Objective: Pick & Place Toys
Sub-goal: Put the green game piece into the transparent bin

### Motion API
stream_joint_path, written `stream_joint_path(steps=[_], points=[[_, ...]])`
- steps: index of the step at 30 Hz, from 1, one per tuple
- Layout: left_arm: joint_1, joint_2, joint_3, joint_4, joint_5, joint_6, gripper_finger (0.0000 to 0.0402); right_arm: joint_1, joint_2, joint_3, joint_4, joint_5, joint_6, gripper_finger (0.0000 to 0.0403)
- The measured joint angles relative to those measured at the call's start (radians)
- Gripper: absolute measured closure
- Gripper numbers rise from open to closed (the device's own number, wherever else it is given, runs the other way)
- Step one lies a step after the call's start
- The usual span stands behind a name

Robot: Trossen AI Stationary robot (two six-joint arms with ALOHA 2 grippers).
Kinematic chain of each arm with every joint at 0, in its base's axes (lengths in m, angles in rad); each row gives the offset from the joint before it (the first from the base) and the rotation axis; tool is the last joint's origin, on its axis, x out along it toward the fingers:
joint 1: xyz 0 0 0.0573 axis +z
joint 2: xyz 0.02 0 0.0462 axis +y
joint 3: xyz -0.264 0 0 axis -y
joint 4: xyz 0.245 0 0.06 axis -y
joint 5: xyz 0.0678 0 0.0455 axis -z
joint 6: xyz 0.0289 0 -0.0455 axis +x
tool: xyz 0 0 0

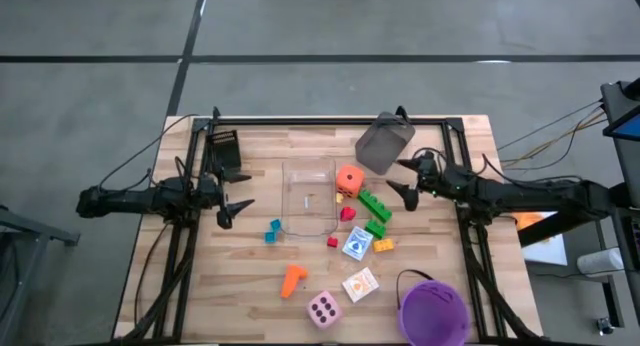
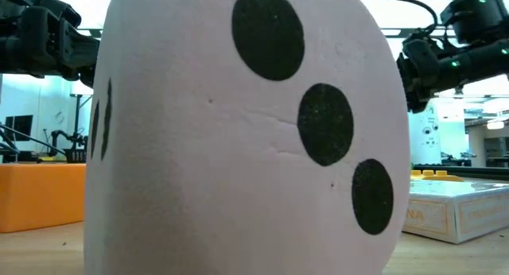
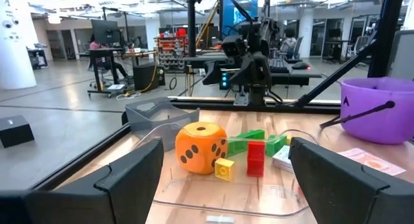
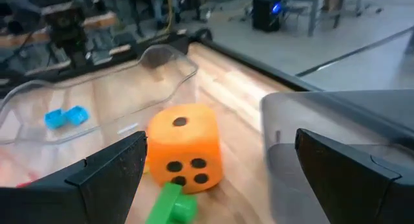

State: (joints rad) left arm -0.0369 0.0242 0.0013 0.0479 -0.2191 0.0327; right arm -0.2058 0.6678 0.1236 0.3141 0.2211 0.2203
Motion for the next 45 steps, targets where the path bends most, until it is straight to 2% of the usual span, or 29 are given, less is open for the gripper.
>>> stream_joint_path(steps=[3,10,16,21,30,41,45], points=[[0.000,0.000,0.000,0.003,-0.018,-0.020,0.0067,0.000,0.099,0.095,-0.082,-0.021,-0.006,0.0015],[0.000,0.000,0.011,-0.021,-0.057,-0.028,0.0067,0.009,0.348,0.364,-0.475,-0.026,-0.017,0.0015],[0.000,0.000,0.010,-0.018,-0.069,-0.025,0.0067,0.056,0.516,0.506,-0.635,-0.084,0.036,0.0015],[0.000,0.000,0.010,-0.018,-0.069,-0.024,0.0067,0.107,0.631,0.605,-0.757,-0.088,0.115,0.0015],[-0.001,0.000,0.010,-0.019,-0.069,-0.013,0.0067,0.151,0.789,0.709,-0.867,-0.088,0.197,0.0015],[-0.001,0.000,0.010,-0.020,-0.069,-0.012,0.0067,0.151,0.921,0.714,-0.892,-0.088,0.199,0.0017],[-0.001,0.000,0.010,-0.020,-0.069,-0.010,0.0067,0.151,0.941,0.714,-0.893,-0.087,0.198,0.0039]])
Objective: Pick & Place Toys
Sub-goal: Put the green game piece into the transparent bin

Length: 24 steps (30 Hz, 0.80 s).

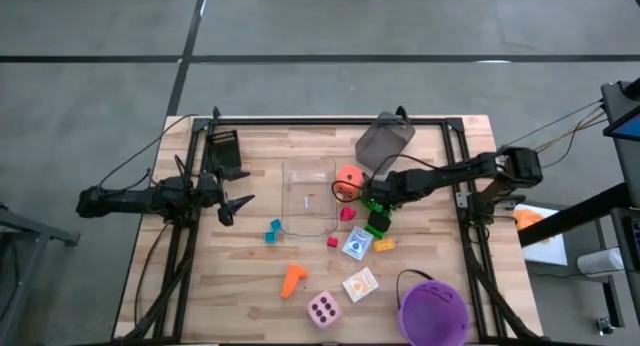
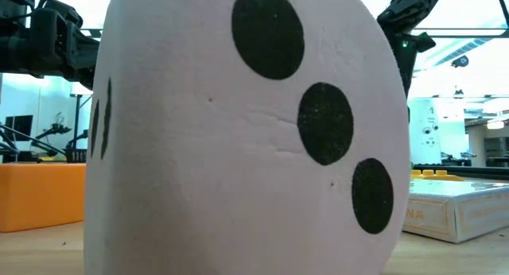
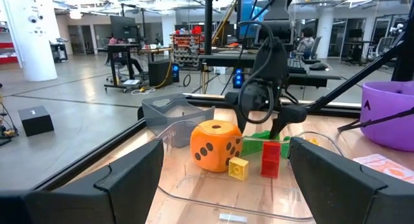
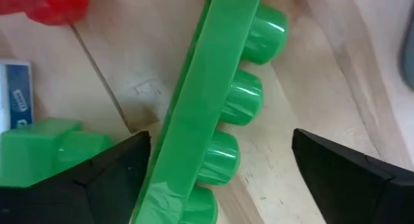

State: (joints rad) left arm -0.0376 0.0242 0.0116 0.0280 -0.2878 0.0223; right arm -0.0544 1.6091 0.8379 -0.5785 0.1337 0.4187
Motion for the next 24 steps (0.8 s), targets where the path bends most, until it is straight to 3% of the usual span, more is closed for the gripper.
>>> stream_joint_path(steps=[4,12,20,24], points=[[0.000,0.000,0.000,0.000,0.000,0.000,0.0067,0.000,0.023,-0.001,-0.003,0.000,-0.008,0.0093],[0.000,0.000,0.000,-0.001,0.000,0.000,0.0067,-0.001,0.029,0.000,-0.007,0.000,-0.024,0.0246],[0.000,0.000,0.000,-0.001,0.000,0.005,0.0067,0.001,-0.013,-0.003,-0.051,-0.003,-0.026,0.0255],[0.000,0.002,0.000,-0.002,0.000,0.005,0.0067,0.007,-0.040,-0.001,-0.076,-0.003,-0.026,0.0308]])
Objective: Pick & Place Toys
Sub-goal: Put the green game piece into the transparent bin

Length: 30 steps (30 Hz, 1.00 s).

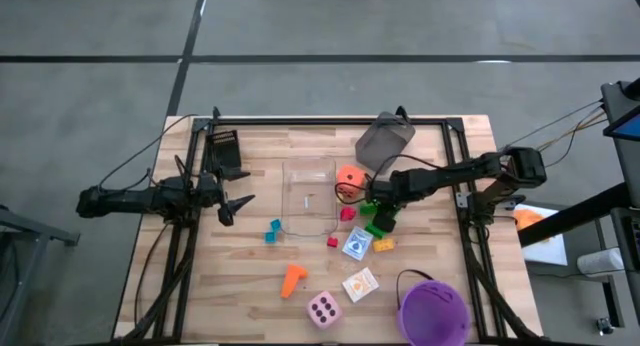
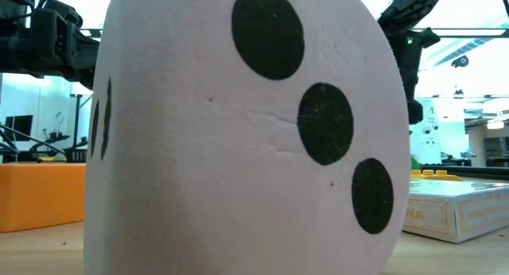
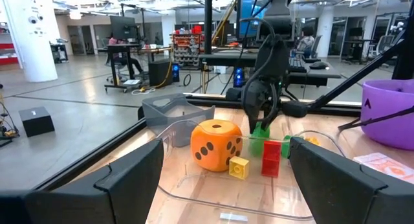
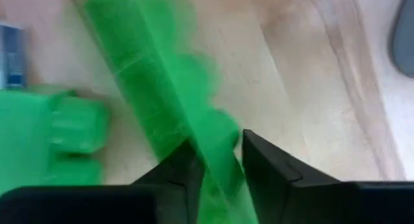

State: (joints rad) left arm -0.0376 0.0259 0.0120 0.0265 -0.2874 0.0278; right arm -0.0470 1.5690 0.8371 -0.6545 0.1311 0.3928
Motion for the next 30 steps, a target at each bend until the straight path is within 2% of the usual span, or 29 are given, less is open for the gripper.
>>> stream_joint_path(steps=[7,17,20,24,30], points=[[0.001,0.018,0.000,0.000,-0.001,0.006,0.0067,0.021,-0.094,-0.002,-0.019,0.005,-0.003,0.0378],[0.001,0.024,0.000,0.003,-0.008,0.009,0.0067,0.026,-0.233,-0.008,-0.027,0.010,-0.004,0.0385],[0.001,0.024,0.000,0.003,-0.008,0.009,0.0067,0.028,-0.262,-0.010,-0.013,0.040,-0.010,0.0385],[0.001,0.024,0.000,0.004,-0.009,0.009,0.0067,0.035,-0.291,-0.057,0.119,0.066,-0.052,0.0385],[0.001,0.024,0.000,0.005,-0.008,0.009,0.0067,0.043,-0.338,-0.207,0.488,0.059,-0.123,0.0385]])
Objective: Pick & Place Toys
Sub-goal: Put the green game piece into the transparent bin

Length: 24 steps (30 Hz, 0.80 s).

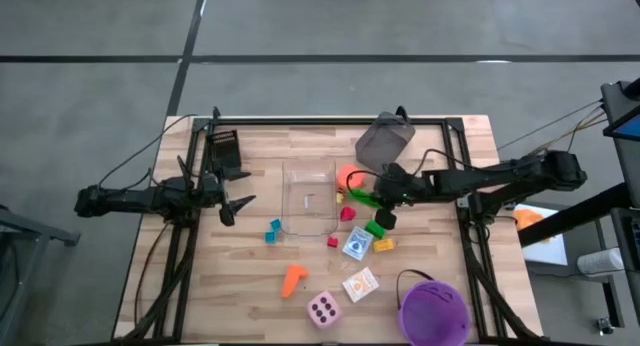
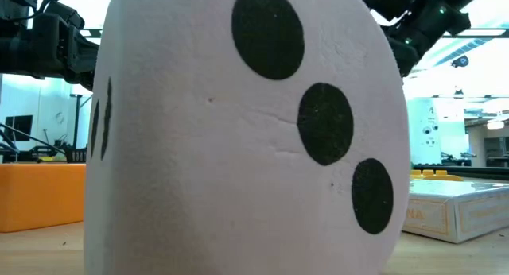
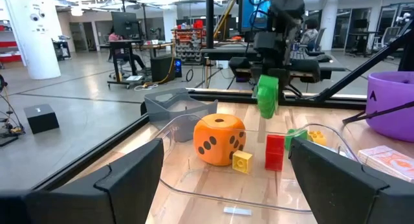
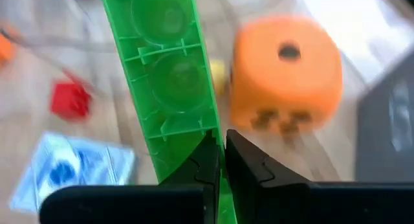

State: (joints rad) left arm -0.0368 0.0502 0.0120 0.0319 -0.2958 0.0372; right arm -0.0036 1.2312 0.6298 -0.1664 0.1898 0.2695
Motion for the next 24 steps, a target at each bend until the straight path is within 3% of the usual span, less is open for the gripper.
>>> stream_joint_path(steps=[8,14,24], points=[[0.000,0.000,0.000,0.000,0.000,0.008,0.0067,-0.005,-0.097,-0.193,0.393,0.022,-0.076,0.0385],[0.000,0.000,0.000,0.001,0.000,0.012,0.0067,-0.034,-0.172,-0.229,0.414,0.129,-0.115,0.0385],[0.000,0.000,0.000,0.001,0.000,0.018,0.0067,-0.140,-0.196,-0.229,0.438,0.169,-0.186,0.0385]])
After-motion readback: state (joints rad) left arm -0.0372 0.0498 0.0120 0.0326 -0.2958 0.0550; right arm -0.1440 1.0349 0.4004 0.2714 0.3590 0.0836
